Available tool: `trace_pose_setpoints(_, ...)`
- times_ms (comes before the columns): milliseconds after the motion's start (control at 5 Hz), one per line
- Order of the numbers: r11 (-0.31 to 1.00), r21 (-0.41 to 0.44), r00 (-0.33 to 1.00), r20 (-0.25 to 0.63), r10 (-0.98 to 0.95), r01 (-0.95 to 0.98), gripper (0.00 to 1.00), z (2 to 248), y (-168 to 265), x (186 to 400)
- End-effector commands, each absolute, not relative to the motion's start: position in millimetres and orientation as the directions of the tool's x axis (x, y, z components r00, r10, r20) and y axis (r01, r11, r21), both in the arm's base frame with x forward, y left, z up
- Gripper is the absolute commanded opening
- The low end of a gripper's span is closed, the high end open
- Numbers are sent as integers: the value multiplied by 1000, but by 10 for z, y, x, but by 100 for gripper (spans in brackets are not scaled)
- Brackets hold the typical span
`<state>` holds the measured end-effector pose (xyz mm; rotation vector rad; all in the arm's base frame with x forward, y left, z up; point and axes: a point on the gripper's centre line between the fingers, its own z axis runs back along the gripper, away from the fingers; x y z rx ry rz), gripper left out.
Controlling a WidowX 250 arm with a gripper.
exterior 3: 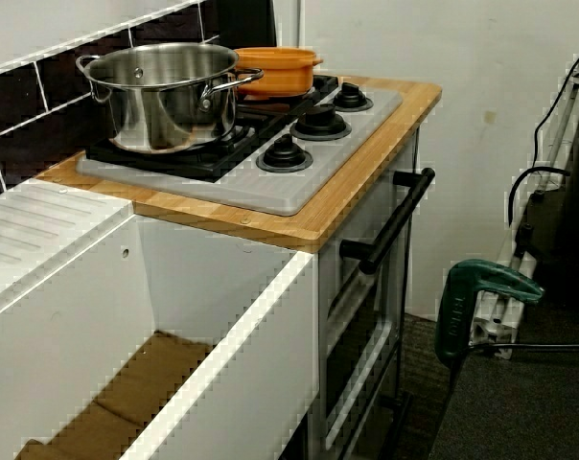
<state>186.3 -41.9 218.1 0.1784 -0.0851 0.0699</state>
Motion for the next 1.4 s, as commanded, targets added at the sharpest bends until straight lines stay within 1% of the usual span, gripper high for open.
trace_pose_setpoints(0,983,184,999,46,-8,-1,100,2043,-533,2282)
trace_pose_setpoints(200,986,165,998,55,-14,5,100,1949,-523,2385)
trace_pose_setpoints(400,995,102,985,171,-5,-13,100,2014,-452,2405)
trace_pose_setpoints(1200,995,102,985,171,-5,-13,100,2014,-452,2405)
